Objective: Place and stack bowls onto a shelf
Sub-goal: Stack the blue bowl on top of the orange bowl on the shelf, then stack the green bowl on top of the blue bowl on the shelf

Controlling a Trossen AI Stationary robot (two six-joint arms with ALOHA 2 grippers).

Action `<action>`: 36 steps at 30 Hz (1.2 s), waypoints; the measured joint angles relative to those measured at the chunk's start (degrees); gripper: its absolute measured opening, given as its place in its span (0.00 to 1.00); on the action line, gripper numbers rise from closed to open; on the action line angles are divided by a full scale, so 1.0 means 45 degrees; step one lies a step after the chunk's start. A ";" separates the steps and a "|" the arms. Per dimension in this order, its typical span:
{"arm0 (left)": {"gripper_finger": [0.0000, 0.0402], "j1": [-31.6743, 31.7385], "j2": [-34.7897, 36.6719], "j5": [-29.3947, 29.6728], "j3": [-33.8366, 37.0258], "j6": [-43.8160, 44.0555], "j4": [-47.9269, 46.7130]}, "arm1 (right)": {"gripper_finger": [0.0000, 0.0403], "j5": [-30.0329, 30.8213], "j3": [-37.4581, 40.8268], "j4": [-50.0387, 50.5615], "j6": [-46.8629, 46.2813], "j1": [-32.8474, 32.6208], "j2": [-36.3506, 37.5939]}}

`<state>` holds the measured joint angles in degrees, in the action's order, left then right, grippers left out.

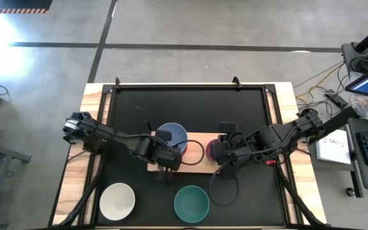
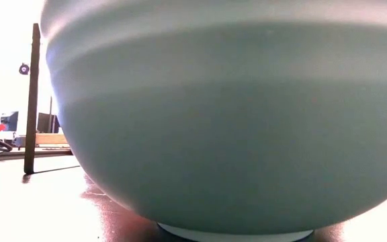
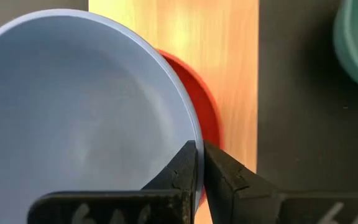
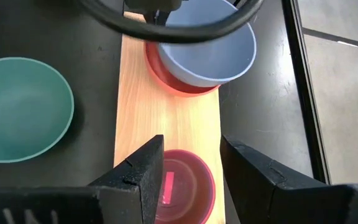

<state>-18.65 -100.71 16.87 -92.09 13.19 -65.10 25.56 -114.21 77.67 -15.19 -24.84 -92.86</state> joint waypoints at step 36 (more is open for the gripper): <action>0.19 -0.0196 -0.0106 0.0653 -0.0032 0.0629 0.0012 | 0.37 -0.0005 0.0005 0.0015 -0.0158 0.0000 0.0000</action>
<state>-19.54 -101.19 19.80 -92.23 16.02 -65.05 25.54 -114.19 77.73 -15.90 -24.84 -92.86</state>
